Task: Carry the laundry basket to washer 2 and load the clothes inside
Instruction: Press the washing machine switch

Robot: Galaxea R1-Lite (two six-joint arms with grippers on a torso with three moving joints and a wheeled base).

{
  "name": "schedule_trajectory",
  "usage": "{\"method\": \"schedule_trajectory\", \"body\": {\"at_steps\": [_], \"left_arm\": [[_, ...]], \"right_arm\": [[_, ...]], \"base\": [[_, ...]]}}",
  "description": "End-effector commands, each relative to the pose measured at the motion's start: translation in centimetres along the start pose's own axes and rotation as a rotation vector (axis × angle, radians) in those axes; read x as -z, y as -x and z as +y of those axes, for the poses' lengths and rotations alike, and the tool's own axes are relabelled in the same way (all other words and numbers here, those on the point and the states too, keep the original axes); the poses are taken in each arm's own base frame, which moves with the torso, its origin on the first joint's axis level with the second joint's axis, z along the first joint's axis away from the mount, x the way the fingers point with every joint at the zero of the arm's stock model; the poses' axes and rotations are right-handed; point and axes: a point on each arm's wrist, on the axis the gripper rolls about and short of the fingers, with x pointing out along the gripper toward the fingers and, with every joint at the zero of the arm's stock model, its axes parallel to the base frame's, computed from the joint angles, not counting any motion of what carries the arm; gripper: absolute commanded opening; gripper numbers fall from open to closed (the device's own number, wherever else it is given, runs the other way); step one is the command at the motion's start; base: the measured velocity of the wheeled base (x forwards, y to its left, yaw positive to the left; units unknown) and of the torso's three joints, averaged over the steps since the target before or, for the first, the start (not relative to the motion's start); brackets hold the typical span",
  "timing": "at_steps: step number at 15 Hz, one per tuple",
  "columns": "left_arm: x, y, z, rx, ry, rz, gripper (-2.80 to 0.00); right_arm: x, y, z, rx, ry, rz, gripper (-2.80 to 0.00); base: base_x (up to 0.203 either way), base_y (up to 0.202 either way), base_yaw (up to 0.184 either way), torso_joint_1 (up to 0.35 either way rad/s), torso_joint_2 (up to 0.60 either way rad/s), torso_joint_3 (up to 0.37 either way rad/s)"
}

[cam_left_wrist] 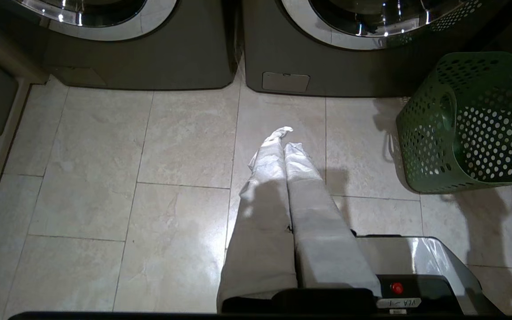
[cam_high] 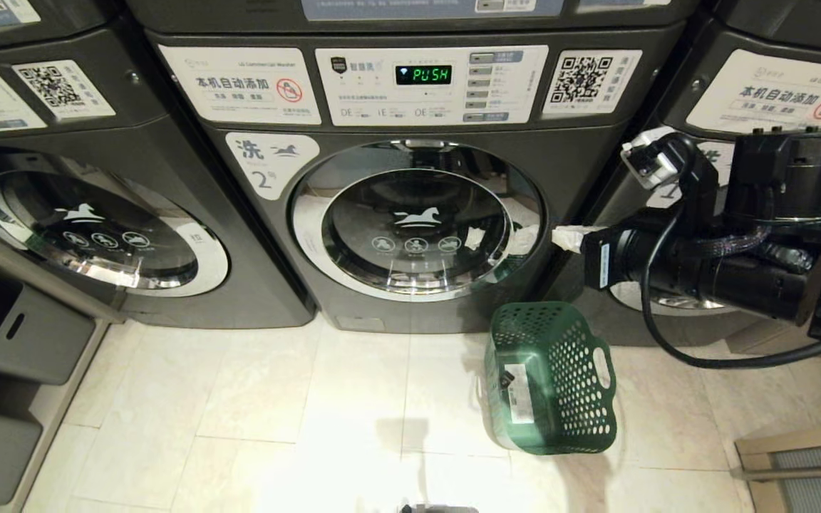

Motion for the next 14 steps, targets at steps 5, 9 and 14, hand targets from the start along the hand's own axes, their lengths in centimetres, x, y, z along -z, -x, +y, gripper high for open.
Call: {"method": "schedule_trajectory", "body": {"at_steps": [5, 9, 14], "left_arm": [[0.0, 0.0, 0.0, 0.000, 0.000, -0.001, -2.80], [0.0, 0.0, 0.0, 0.000, 0.000, -0.001, -2.80], [0.0, 0.0, 0.0, 0.000, 0.000, -0.001, -2.80]], "right_arm": [[-0.8, -4.2, 1.4, -0.034, 0.023, -0.130, -2.80], [-3.5, -6.7, 1.3, 0.006, 0.050, -0.309, -2.80], [-4.7, -7.5, 1.2, 0.043, 0.069, -0.370, -2.80]], "base": [[0.000, 0.000, 0.000, 0.007, 0.00, -0.180], [0.000, 0.000, 0.000, 0.004, 0.00, -0.024], [0.000, 0.000, 0.000, 0.000, 0.00, 0.000]]}}
